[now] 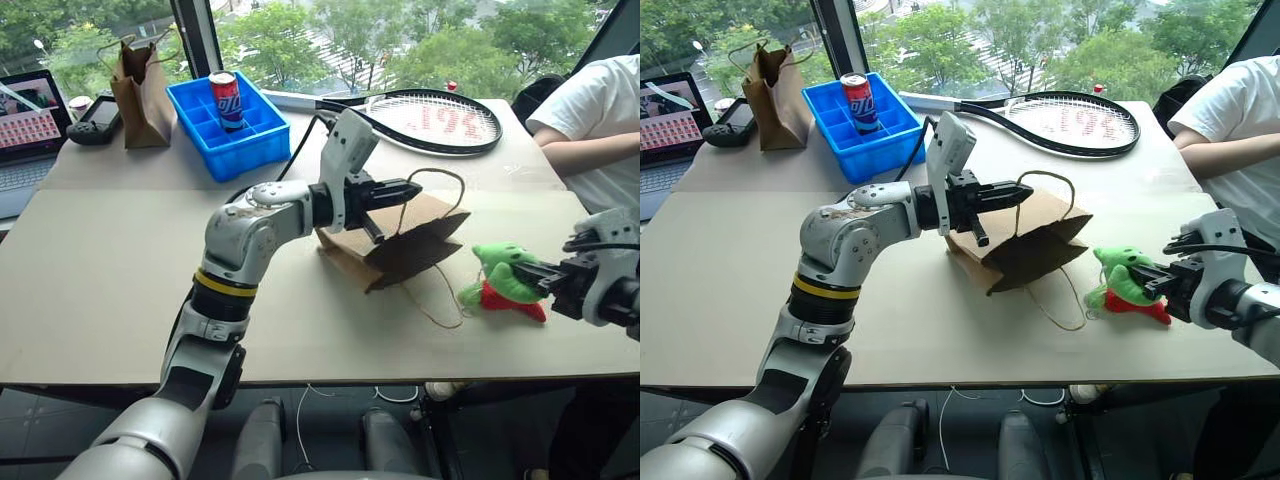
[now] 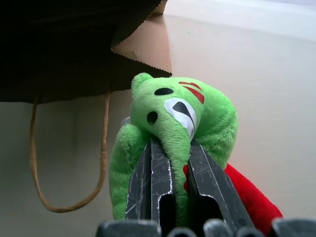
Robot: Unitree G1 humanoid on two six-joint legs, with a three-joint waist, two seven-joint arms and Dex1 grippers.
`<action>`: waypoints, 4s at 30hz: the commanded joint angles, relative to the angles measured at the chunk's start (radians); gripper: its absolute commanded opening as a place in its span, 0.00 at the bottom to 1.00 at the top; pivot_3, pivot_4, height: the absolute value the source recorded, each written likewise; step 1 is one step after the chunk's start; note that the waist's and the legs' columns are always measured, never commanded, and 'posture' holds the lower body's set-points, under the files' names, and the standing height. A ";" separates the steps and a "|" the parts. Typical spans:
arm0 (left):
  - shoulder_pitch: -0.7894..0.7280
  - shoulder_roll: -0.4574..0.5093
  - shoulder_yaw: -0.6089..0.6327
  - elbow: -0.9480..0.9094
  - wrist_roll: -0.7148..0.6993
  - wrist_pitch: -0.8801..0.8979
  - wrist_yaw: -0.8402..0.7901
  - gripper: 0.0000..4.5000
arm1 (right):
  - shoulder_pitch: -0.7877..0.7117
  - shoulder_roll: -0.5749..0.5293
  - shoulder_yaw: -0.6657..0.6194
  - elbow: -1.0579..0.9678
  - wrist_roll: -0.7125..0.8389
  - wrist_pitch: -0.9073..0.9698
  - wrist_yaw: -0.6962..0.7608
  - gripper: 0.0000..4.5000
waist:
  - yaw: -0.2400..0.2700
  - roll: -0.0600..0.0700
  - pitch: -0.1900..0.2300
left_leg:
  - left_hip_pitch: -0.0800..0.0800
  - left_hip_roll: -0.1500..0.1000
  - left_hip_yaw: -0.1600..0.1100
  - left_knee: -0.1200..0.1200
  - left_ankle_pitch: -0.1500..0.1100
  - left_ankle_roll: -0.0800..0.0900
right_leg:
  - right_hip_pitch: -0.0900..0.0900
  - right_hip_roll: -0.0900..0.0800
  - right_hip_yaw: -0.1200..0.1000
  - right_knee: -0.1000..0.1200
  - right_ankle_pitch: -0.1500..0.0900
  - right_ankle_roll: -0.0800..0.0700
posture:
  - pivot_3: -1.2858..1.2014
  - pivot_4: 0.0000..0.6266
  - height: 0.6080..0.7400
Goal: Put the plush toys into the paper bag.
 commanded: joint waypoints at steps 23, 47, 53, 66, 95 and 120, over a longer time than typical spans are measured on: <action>-0.041 -0.057 0.038 -0.083 -0.117 0.062 0.038 0.00 | -0.390 0.436 0.444 0.250 -0.159 -0.278 -0.206 0.02 | -0.003 0.000 0.000 | -0.001 0.000 -0.001 -0.001 0.000 0.000 | 0.000 0.001 0.000 -0.001 0.002 -0.002 | 0.52 0.24 1.00; 0.045 0.042 -0.103 -0.017 0.068 -0.088 -0.007 0.00 | 0.086 0.361 0.162 -0.200 -0.040 -0.344 -0.104 0.70 | 0.003 0.000 0.000 | -0.001 0.001 -0.004 -0.003 -0.004 -0.007 | 0.000 0.004 0.000 0.000 0.002 -0.007 | 0.52 0.24 1.00; 0.052 0.024 -0.047 -0.006 0.045 -0.081 0.017 0.00 | 0.170 0.225 -0.109 -0.030 -0.009 -0.285 -0.089 0.70 | 0.000 0.001 0.000 | -0.001 0.000 -0.004 -0.001 -0.005 -0.007 | 0.002 0.003 0.000 -0.002 0.001 -0.006 | 0.52 0.24 1.00; 0.023 -0.004 0.046 0.006 0.011 -0.077 0.050 0.00 | 0.147 0.340 0.023 0.299 -0.157 -0.388 -0.134 0.59 | -0.005 0.001 0.000 | 0.000 0.000 -0.004 -0.001 -0.003 -0.006 | 0.002 0.003 0.001 -0.002 -0.001 -0.002 | 0.52 0.24 1.00; -0.052 -0.037 0.051 -0.016 -0.046 -0.028 0.067 0.00 | -0.140 0.334 0.318 -0.010 -0.088 -0.244 -0.270 0.01 | 0.002 0.000 0.001 | -0.002 -0.001 -0.005 -0.001 -0.004 -0.006 | 0.001 0.003 0.001 -0.003 -0.002 -0.001 | 0.52 0.24 1.00; -0.023 -0.009 0.057 -0.087 -0.058 0.006 0.097 0.00 | -0.426 0.533 0.577 0.285 -0.313 -0.572 -0.088 0.50 | -0.002 0.000 0.001 | -0.001 0.001 -0.005 -0.002 -0.003 -0.005 | 0.001 0.005 0.001 -0.001 0.001 -0.003 | 0.52 0.24 1.00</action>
